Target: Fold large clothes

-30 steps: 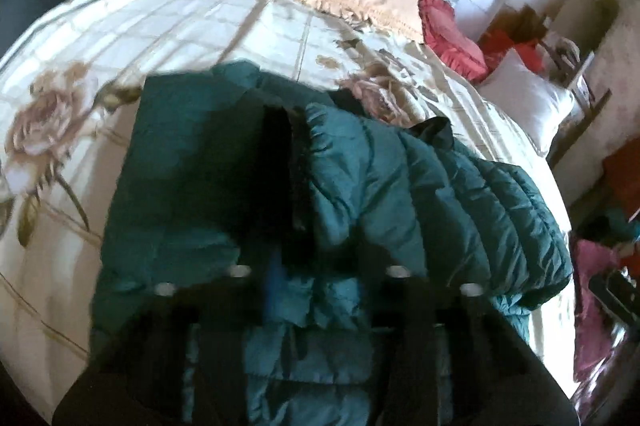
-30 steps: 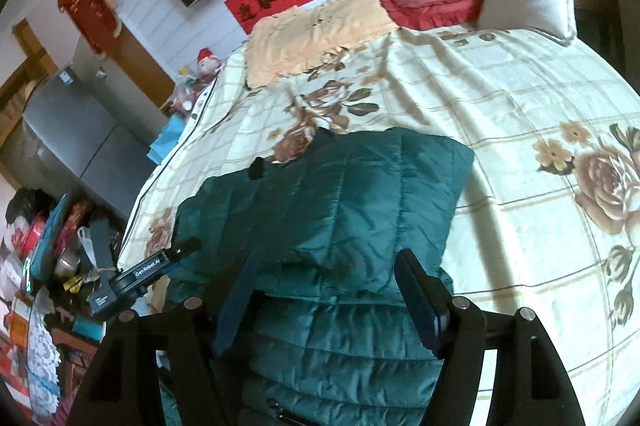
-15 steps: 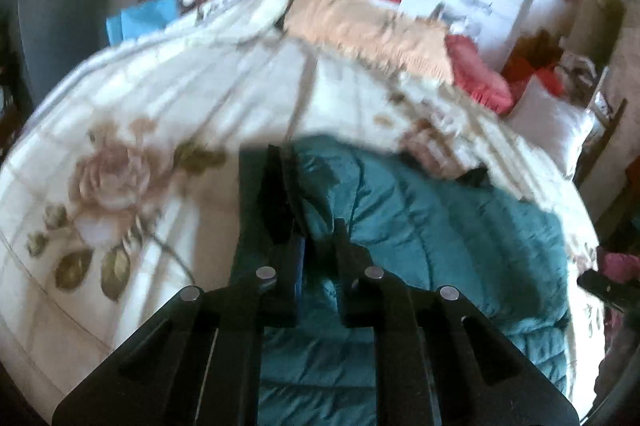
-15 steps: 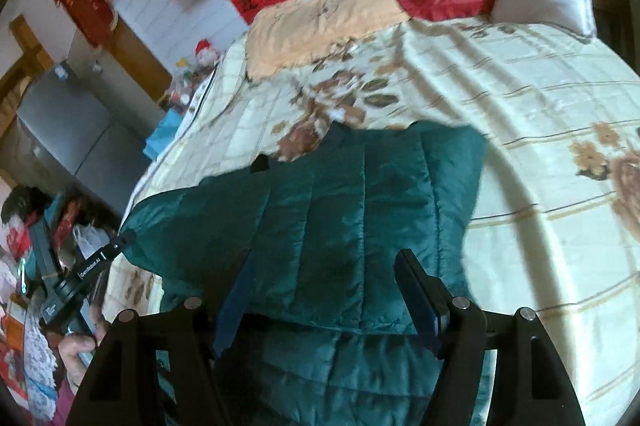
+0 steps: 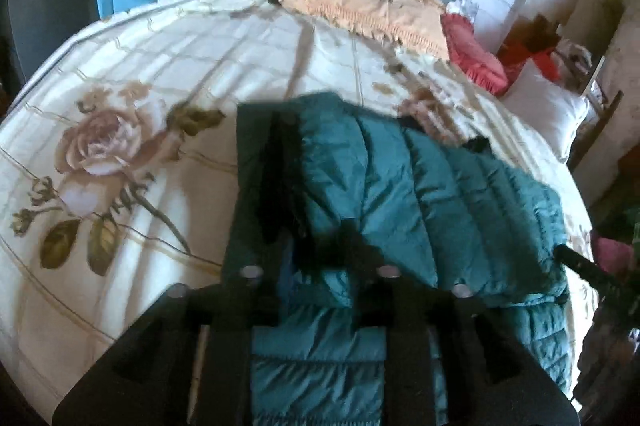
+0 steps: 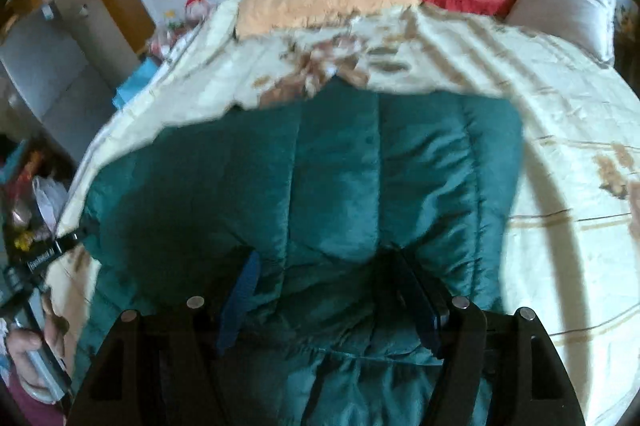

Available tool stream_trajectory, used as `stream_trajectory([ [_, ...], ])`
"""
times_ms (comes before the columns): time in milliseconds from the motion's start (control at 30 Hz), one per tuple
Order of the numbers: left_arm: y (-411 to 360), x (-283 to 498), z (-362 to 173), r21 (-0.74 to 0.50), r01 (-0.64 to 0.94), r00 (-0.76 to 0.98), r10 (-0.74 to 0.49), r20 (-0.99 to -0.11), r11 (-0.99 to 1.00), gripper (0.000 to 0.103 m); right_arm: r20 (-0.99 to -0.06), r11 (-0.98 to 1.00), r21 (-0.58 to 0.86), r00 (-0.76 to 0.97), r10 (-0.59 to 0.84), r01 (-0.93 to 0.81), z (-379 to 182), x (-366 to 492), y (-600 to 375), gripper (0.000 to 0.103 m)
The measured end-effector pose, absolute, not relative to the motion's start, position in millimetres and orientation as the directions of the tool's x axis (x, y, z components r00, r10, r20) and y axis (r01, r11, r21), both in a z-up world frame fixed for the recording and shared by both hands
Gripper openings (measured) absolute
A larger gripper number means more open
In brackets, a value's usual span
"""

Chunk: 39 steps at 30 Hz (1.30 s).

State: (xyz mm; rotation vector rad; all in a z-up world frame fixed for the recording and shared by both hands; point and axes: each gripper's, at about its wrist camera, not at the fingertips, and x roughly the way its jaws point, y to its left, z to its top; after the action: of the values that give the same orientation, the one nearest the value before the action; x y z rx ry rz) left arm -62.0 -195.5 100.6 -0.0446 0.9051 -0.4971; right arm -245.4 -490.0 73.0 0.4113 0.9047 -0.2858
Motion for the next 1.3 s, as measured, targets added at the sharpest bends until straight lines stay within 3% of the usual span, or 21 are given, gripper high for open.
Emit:
stream_trajectory([
  [33, -192.8, -65.4, 108.7, -0.243, 0.390, 0.539, -0.435, -0.722, 0.888, 0.048, -0.797, 0.883, 0.221, 0.598, -0.082, 0.415, 80.8, -248.8, -493.4, 0.068],
  [133, -186.6, -73.2, 129.2, -0.268, 0.387, 0.608, -0.463, -0.645, 0.882, 0.067, -0.783, 0.880, 0.197, 0.610, -0.124, 0.433, 96.1, -251.8, -498.9, 0.068],
  [233, -196.5, -68.2, 136.8, -0.269, 0.397, 0.616, -0.472, -0.631, 0.878, 0.067, -0.784, 0.885, 0.160, 0.601, -0.155, 0.437, 99.4, -238.4, -499.0, 0.068],
  [533, -255.5, -26.3, 63.6, -0.004, 0.377, 0.569, -0.234, -0.789, 0.926, 0.069, -0.823, 0.874, 0.061, 0.519, -0.230, 0.483, 53.3, -183.1, -499.5, 0.068],
  [633, -253.1, -25.8, 50.7, -0.022, 0.370, 0.583, -0.251, -0.773, 0.929, 0.080, -0.832, 0.881, 0.000, 0.488, -0.263, 0.474, 32.0, -172.6, -500.3, 0.069],
  [833, -251.5, -22.8, 46.0, -0.044, 0.377, 0.565, -0.267, -0.781, 0.925, 0.080, -0.845, 0.870, -0.024, 0.456, -0.281, 0.492, 43.5, -177.0, -504.6, 0.073],
  [1033, -252.0, -24.5, 46.1, -0.048, 0.373, 0.573, -0.272, -0.773, 0.926, 0.080, -0.785, 0.914, 0.083, 0.591, -0.186, 0.397, 88.8, -199.1, -457.3, 0.073],
  [1167, -251.8, -24.8, 45.6, -0.052, 0.372, 0.573, -0.273, -0.772, 0.927, 0.080, -0.816, 0.943, 0.049, 0.557, -0.151, 0.328, 71.0, -190.0, -424.5, 0.073],
  [1300, -251.4, -24.9, 44.5, -0.058, 0.378, 0.568, -0.280, -0.774, 0.924, 0.082, -0.844, 0.942, -0.040, 0.493, -0.210, 0.332, 31.9, -186.4, -411.9, 0.073],
])
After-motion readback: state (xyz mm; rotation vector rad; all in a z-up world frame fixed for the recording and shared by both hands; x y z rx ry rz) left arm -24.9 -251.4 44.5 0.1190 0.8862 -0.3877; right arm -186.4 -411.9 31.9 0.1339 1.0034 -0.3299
